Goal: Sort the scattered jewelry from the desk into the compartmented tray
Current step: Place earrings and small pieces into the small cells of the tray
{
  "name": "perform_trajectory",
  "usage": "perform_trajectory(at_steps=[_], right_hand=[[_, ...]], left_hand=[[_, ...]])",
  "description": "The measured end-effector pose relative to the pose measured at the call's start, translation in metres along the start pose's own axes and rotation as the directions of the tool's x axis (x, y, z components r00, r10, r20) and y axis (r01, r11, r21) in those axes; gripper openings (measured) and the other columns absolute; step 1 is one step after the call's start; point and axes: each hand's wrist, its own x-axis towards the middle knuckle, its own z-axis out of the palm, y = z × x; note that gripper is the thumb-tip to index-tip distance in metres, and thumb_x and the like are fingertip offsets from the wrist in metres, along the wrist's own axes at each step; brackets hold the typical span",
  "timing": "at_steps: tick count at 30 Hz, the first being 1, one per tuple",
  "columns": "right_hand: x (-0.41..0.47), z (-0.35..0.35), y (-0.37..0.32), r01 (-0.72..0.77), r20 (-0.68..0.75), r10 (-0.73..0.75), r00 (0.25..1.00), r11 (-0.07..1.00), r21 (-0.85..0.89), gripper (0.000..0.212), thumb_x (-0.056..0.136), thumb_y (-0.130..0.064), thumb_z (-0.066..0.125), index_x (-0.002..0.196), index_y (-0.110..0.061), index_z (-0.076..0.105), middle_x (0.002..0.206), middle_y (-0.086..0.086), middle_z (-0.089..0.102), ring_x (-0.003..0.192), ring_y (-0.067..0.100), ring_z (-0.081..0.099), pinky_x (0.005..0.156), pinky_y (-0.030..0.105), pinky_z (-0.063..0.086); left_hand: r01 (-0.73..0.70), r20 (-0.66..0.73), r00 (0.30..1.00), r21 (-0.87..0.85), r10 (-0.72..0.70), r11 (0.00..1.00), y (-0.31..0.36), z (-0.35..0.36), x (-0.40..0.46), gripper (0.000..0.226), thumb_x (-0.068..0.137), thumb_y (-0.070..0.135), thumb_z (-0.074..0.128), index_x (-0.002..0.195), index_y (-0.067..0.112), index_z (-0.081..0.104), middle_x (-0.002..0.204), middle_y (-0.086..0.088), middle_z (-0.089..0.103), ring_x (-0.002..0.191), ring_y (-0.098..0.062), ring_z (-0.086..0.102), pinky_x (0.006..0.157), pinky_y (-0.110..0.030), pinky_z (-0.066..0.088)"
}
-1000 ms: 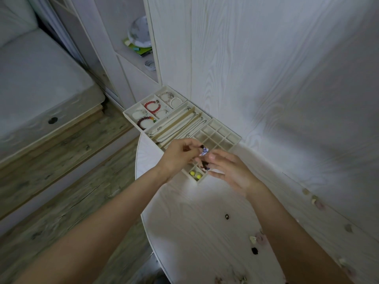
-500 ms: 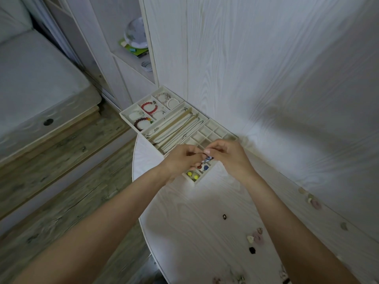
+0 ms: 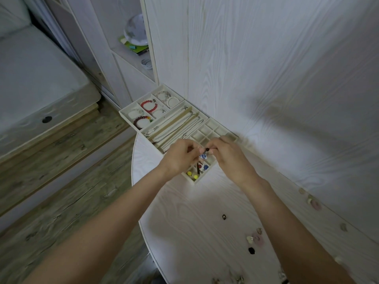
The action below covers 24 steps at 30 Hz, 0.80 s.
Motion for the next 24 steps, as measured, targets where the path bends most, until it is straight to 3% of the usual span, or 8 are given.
perform_trajectory(at_steps=[3, 5, 7, 11, 14, 19, 22, 24], right_hand=[[0.002, 0.001, 0.006, -0.059, 0.049, 0.053, 0.997, 0.988, 0.139, 0.021, 0.094, -0.001, 0.048, 0.105, -0.010, 0.064, 0.097, -0.001, 0.056, 0.088, 0.008, 0.054, 0.074, 0.005, 0.039], [0.005, 0.003, 0.008, -0.218, 0.154, 0.169, 0.974, 0.889, 0.402, 0.018, 0.095, -0.001, 0.048, 0.097, -0.011, 0.064, 0.091, 0.000, 0.063, 0.082, 0.008, 0.062, 0.074, 0.010, 0.048], [0.011, 0.006, 0.010, -0.339, 0.265, 0.227, 0.937, 0.778, 0.530, 0.017, 0.095, 0.001, 0.046, 0.095, -0.008, 0.061, 0.085, 0.003, 0.065, 0.077, 0.009, 0.065, 0.072, 0.016, 0.053], [0.024, 0.013, 0.015, -0.391, 0.273, 0.287, 0.918, 0.763, 0.514, 0.017, 0.096, 0.001, 0.045, 0.094, -0.009, 0.059, 0.085, 0.003, 0.063, 0.076, 0.011, 0.064, 0.078, 0.022, 0.054], [0.034, 0.016, 0.019, -0.398, 0.214, 0.335, 0.918, 0.763, 0.509, 0.017, 0.096, 0.002, 0.044, 0.095, -0.007, 0.058, 0.084, 0.000, 0.063, 0.072, 0.004, 0.063, 0.060, 0.011, 0.049], [0.050, 0.025, 0.029, -0.430, 0.216, 0.372, 0.903, 0.786, 0.443, 0.019, 0.097, -0.002, 0.043, 0.091, -0.012, 0.058, 0.082, -0.004, 0.065, 0.072, 0.000, 0.063, 0.055, 0.010, 0.042], [0.055, 0.033, 0.032, -0.431, 0.183, 0.391, 0.902, 0.793, 0.430, 0.017, 0.097, -0.001, 0.043, 0.093, -0.009, 0.058, 0.082, 0.001, 0.066, 0.067, 0.002, 0.063, 0.049, 0.004, 0.040], [0.057, 0.040, 0.035, -0.421, 0.160, 0.390, 0.907, 0.811, 0.407, 0.018, 0.096, 0.000, 0.044, 0.091, -0.009, 0.059, 0.084, 0.005, 0.066, 0.067, 0.004, 0.062, 0.055, 0.006, 0.044]], left_hand=[[0.047, 0.129, 0.991, -0.081, -0.036, 0.996, -0.003, -0.009, 0.004, 0.017, 0.090, 0.015, 0.061, 0.087, -0.001, 0.066, 0.069, -0.008, 0.062, 0.056, -0.005, 0.054, 0.060, -0.016, 0.045], [0.045, 0.178, 0.983, -0.081, -0.030, 0.996, -0.007, -0.011, 0.006, 0.008, 0.087, 0.010, 0.064, 0.087, 0.003, 0.068, 0.071, -0.004, 0.063, 0.057, 0.000, 0.056, 0.062, -0.014, 0.046], [0.056, 0.216, 0.976, -0.067, -0.040, 0.996, -0.010, -0.012, 0.008, 0.004, 0.085, 0.009, 0.066, 0.084, 0.008, 0.070, 0.074, -0.001, 0.066, 0.063, 0.000, 0.059, 0.068, -0.014, 0.047], [0.109, 0.275, 0.958, -0.075, -0.085, 0.991, -0.022, -0.017, 0.018, 0.006, 0.086, 0.014, 0.067, 0.086, 0.010, 0.071, 0.076, 0.005, 0.068, 0.073, 0.001, 0.062, 0.078, -0.017, 0.047], [0.143, 0.283, 0.953, -0.113, -0.106, 0.983, -0.031, -0.023, 0.025, 0.006, 0.086, 0.009, 0.065, 0.088, 0.012, 0.071, 0.076, 0.004, 0.068, 0.066, 0.002, 0.062, 0.070, -0.014, 0.047], [0.236, 0.186, 0.963, -0.233, -0.195, 0.943, -0.043, -0.029, 0.036, 0.015, 0.093, 0.013, 0.057, 0.086, 0.009, 0.070, 0.062, 0.006, 0.065, 0.059, -0.007, 0.061, 0.067, -0.021, 0.053], [0.252, 0.104, 0.966, -0.190, -0.236, 0.949, -0.050, -0.027, 0.046, 0.019, 0.094, 0.009, 0.054, 0.102, 0.000, 0.069, 0.057, 0.009, 0.062, 0.053, -0.002, 0.052, 0.055, -0.011, 0.046], [0.254, 0.067, 0.967, -0.142, -0.247, 0.957, -0.054, -0.025, 0.050, 0.019, 0.093, 0.007, 0.055, 0.105, 0.000, 0.069, 0.064, 0.006, 0.063, 0.053, 0.001, 0.053, 0.056, -0.008, 0.047]])
